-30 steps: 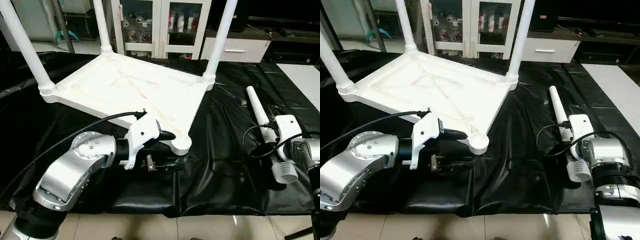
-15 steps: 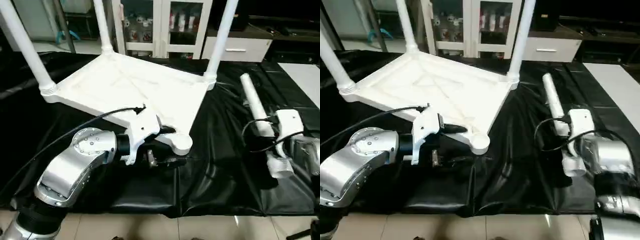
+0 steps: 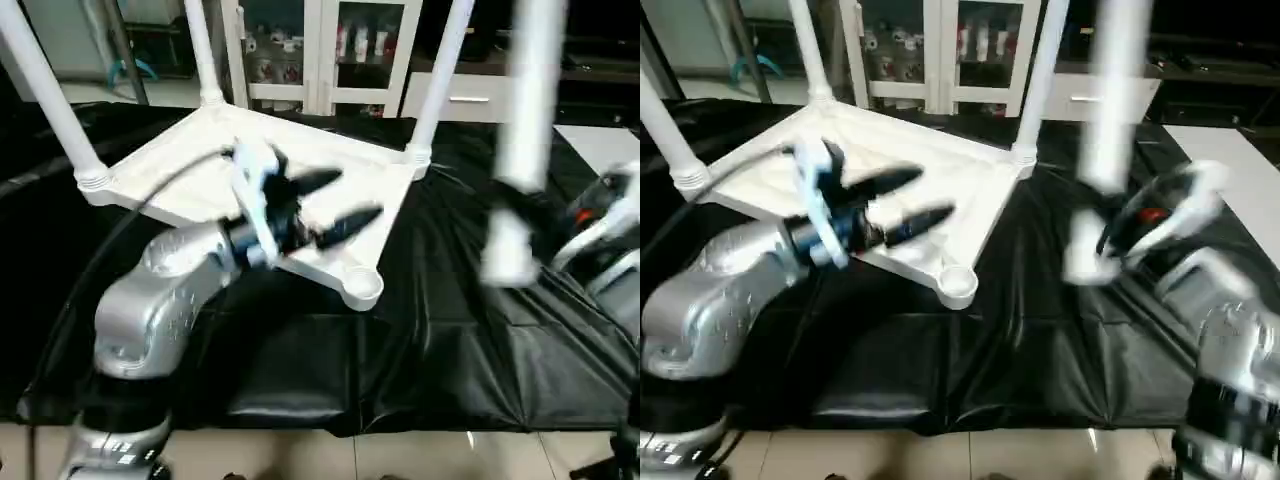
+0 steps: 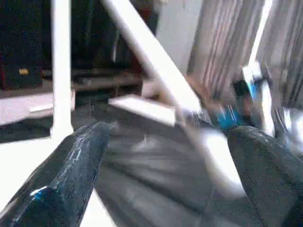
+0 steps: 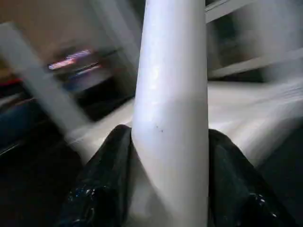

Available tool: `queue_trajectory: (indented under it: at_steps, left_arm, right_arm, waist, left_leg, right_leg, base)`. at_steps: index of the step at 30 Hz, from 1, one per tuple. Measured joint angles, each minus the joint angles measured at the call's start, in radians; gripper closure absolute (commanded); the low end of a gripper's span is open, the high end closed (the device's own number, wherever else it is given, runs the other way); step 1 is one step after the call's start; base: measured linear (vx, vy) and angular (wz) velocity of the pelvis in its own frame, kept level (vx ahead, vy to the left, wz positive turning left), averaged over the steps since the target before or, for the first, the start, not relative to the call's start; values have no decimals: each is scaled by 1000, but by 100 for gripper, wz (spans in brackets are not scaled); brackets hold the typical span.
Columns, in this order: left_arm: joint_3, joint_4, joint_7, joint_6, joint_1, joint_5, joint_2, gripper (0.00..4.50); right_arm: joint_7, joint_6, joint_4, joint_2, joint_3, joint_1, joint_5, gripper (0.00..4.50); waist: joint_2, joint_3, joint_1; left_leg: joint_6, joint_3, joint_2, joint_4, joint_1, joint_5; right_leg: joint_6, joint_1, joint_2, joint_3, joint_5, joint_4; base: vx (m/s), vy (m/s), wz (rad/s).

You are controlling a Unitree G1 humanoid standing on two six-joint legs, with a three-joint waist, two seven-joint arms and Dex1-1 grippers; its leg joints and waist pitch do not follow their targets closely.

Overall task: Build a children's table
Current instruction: Pick table leg

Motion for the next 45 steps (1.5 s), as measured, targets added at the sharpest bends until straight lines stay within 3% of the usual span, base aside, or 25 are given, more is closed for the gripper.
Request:
queue_trajectory:
  at_steps: [2, 10, 17, 21, 26, 30, 31, 37, 42, 45]
  left_arm:
    - [12, 2, 5, 24, -21, -41, -15, 0]
    - [56, 15, 28, 124, -109, -191, -82, 0]
    - [47, 19, 45, 161, -110, -199, -90, 0]
    - [33, 74, 118, 163, -118, -158, -99, 0]
    - [65, 174, 212, 141, -163, -131, -159, 0]
    - [90, 219, 264, 113, -209, -131, -192, 0]
    - [97, 248, 286, 97, -218, -129, -199, 0]
    - [126, 319, 371, 44, -255, -91, -226, 0]
    - [153, 309, 405, 47, -241, -91, -202, 0]
    - [171, 297, 411, 51, -218, -92, -190, 0]
  right_arm:
    - [71, 29, -5, -6, 42, 3, 36, 267]
    - [209, 91, -12, -36, 134, -1, 96, 267]
    - [226, 80, -12, -42, 174, -30, 88, 267]
    - [178, -78, -15, -61, 277, -29, -88, 267]
    - [8, -341, -13, -27, 441, -30, -383, 267]
    - [-89, -474, -12, -1, 544, -31, -524, 267]
    - [-141, -528, -6, 1, 571, -33, -590, 267]
    - [-390, -628, 62, 65, 643, -58, -824, 267]
    - [-535, -671, 79, 67, 630, -85, -922, 267]
    - [-561, -698, 83, 65, 620, -88, -943, 267]
  waist:
    - [-1, 0, 1]
    - [-27, 4, 9]
    - [-31, 5, 11]
    - [-31, 5, 12]
    - [-31, 5, 8]
    - [-30, 4, 4]
    - [-30, 4, 4]
    - [-30, 4, -1]
    - [-30, 5, -2]
    - [-30, 5, -2]
  left_leg:
    - [0, 0, 0, 1, 0, 0]
    - [0, -1, 0, 1, 0, 0]
    - [0, -1, 0, 1, -1, 0]
    - [-1, -1, 0, 2, -1, 1]
    - [-1, -2, 0, 2, -3, 1]
    - [0, -2, 0, 2, -7, 0]
    - [0, -2, 0, 2, -9, 0]
    - [0, -2, 0, 3, -11, 0]
    - [0, -2, 0, 3, -11, 0]
    - [0, -2, 1, 3, -11, 0]
  right_leg:
    - [0, 0, -1, 0, 0, 0]
    - [0, 1, -1, -1, 0, 0]
    - [0, 0, -1, -1, 0, 0]
    - [0, 0, -1, -1, 0, 0]
    - [1, -1, -1, -1, 1, 0]
    - [1, -4, -1, -2, 1, -1]
    - [1, -5, -1, -2, 1, -1]
    - [0, -7, 0, -2, 1, 0]
    - [1, -7, 0, -2, 1, 0]
    - [1, -7, 0, -2, 2, 0]
  base:
    - [0, 0, 0]
    - [0, 0, 0]
    - [0, 0, 0]
    - [0, 0, 0]
    - [0, 0, 0]
    - [0, 0, 0]
    - [0, 0, 0]
    - [0, 0, 0]
    - [0, 0, 0]
    - [0, 0, 0]
